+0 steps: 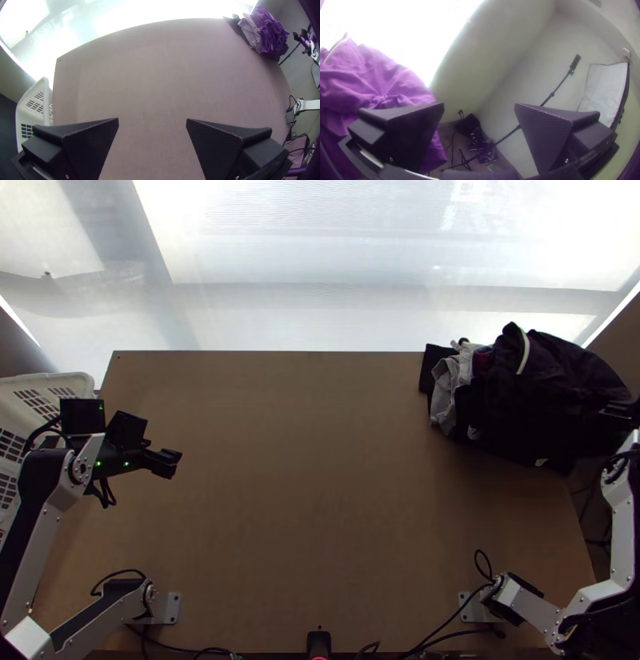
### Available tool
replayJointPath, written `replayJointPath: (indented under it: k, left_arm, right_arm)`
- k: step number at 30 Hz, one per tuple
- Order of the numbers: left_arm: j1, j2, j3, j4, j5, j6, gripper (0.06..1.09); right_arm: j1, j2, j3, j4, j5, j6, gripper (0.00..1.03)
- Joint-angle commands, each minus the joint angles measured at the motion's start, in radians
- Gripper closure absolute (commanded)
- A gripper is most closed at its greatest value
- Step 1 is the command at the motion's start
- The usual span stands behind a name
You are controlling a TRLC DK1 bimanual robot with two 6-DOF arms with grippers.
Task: Fold the t-shirt
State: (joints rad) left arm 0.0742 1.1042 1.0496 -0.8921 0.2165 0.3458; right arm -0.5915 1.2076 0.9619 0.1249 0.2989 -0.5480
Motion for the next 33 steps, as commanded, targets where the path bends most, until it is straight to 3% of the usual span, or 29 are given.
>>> replayJointPath:
  k: [1,4,10,13,19,24,33]
  left_arm:
    - [0.021,-0.040,-0.011,-0.024,0.001,0.013,0.10]
    - [0.039,-0.053,-0.023,-0.025,0.001,0.015,0.10]
    - [0.079,-0.075,-0.034,-0.056,0.003,-0.014,0.10]
    - [0.082,-0.101,-0.051,-0.064,0.001,-0.028,0.10]
    - [0.153,-0.159,-0.076,-0.125,-0.022,-0.011,0.10]
    - [0.174,-0.207,-0.099,-0.154,-0.065,0.025,0.10]
    - [0.184,-0.231,-0.091,-0.162,-0.098,0.039,0.10]
  right_arm:
    - [-0.057,-0.069,0.067,-0.037,-0.001,0.063,0.08]
    - [0.019,-0.051,0.078,-0.042,-0.003,0.083,0.24]
    - [0.187,0.122,0.083,0.088,-0.004,0.111,0.83]
    - [0.240,0.216,0.123,0.111,-0.010,0.168,1.00]
    - [0.239,0.408,0.265,0.117,-0.149,0.356,1.00]
    - [0.162,0.575,0.350,0.071,-0.270,0.534,1.00]
    - [0.079,0.670,0.342,0.012,-0.376,0.550,1.00]
